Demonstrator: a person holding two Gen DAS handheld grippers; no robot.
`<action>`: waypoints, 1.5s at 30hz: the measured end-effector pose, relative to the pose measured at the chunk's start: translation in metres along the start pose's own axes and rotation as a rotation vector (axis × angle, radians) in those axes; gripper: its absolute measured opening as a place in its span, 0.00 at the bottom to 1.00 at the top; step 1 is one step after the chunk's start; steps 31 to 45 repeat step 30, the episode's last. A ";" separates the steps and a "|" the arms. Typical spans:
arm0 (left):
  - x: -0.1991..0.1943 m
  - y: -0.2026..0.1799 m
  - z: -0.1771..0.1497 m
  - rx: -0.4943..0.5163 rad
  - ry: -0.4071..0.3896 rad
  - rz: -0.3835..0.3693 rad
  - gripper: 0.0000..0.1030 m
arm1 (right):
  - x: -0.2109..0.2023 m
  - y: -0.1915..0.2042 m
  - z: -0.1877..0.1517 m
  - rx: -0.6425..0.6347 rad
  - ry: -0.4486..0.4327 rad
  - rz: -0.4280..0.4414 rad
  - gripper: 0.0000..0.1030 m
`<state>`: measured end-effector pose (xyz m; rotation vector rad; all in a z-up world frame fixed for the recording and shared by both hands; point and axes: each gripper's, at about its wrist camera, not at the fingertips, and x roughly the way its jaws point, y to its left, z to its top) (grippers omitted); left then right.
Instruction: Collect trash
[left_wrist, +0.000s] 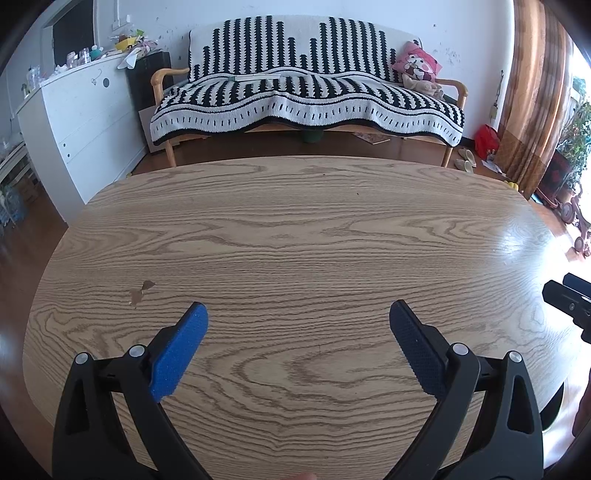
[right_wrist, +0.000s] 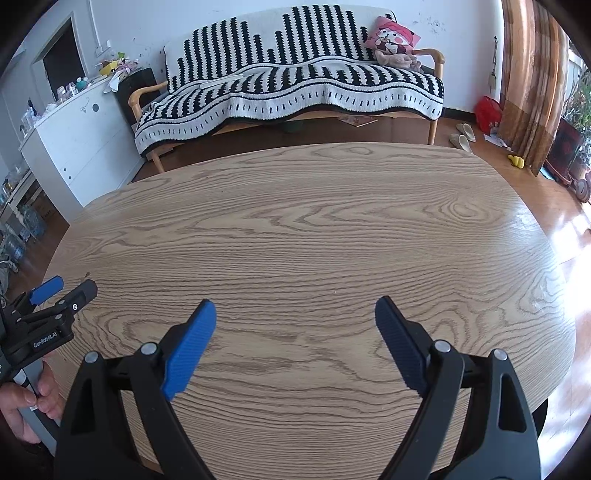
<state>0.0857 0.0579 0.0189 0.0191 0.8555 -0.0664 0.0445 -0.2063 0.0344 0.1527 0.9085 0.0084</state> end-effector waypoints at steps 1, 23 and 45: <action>0.000 0.000 0.000 -0.001 0.000 0.000 0.93 | 0.000 -0.001 0.000 -0.001 0.000 0.000 0.83; -0.009 -0.002 -0.003 0.011 -0.029 0.017 0.93 | -0.001 -0.001 0.001 -0.006 -0.002 -0.007 0.83; -0.004 0.003 -0.003 0.013 -0.010 0.029 0.93 | -0.002 -0.010 0.004 0.002 -0.008 -0.017 0.86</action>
